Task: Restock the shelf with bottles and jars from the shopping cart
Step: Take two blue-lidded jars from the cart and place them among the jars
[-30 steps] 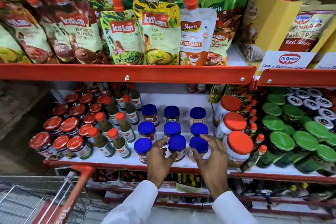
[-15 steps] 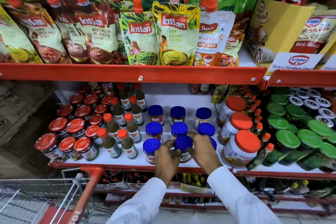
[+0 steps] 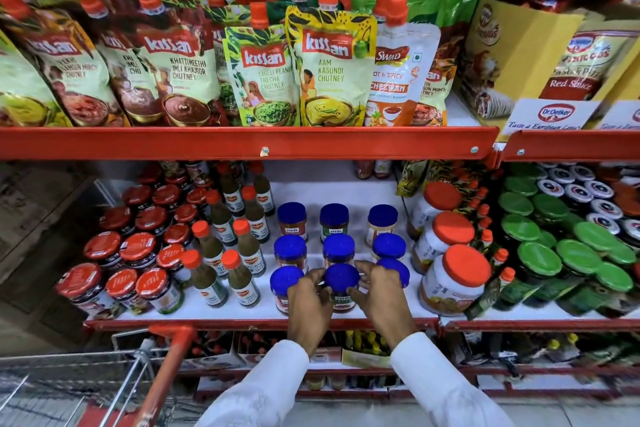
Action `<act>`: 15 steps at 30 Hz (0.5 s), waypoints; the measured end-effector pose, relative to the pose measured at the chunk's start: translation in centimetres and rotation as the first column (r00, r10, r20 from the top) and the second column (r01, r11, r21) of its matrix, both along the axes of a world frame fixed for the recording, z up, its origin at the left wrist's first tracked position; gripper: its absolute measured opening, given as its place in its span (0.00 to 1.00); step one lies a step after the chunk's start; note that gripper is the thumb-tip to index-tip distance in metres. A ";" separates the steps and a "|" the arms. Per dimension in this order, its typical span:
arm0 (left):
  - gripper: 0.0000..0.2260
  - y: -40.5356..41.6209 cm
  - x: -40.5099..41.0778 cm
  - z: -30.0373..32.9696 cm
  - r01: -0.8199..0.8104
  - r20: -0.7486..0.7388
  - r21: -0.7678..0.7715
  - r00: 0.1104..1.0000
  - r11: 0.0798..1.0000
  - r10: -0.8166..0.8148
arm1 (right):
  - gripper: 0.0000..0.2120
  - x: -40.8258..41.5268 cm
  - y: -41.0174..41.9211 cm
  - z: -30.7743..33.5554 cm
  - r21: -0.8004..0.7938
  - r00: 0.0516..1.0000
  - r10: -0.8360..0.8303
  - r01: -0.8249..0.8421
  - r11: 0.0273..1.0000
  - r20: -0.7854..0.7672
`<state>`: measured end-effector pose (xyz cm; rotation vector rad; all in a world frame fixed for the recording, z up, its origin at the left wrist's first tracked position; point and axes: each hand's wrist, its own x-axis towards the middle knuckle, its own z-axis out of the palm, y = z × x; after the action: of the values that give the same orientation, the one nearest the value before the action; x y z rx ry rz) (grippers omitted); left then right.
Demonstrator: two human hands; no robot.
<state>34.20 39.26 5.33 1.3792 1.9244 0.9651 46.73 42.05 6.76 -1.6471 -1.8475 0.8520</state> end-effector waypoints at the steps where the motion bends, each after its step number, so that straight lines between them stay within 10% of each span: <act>1: 0.17 0.0 0.0 0.0 0.002 -0.004 0.001 1.000 1.000 -0.002 | 0.22 0.0 -0.1 0.1 0.009 1.000 0.002 -0.002 1.000 -0.006; 15: 0.17 1.1 1.7 2.3 0.193 -0.336 0.188 0.934 0.963 -0.122 | 0.22 6.1 -0.4 -0.5 0.096 0.976 -0.205 0.212 0.973 -0.070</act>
<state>35.91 40.39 7.66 1.8909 1.9389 0.9397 52.80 41.68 6.22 -1.6958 -1.6159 0.6963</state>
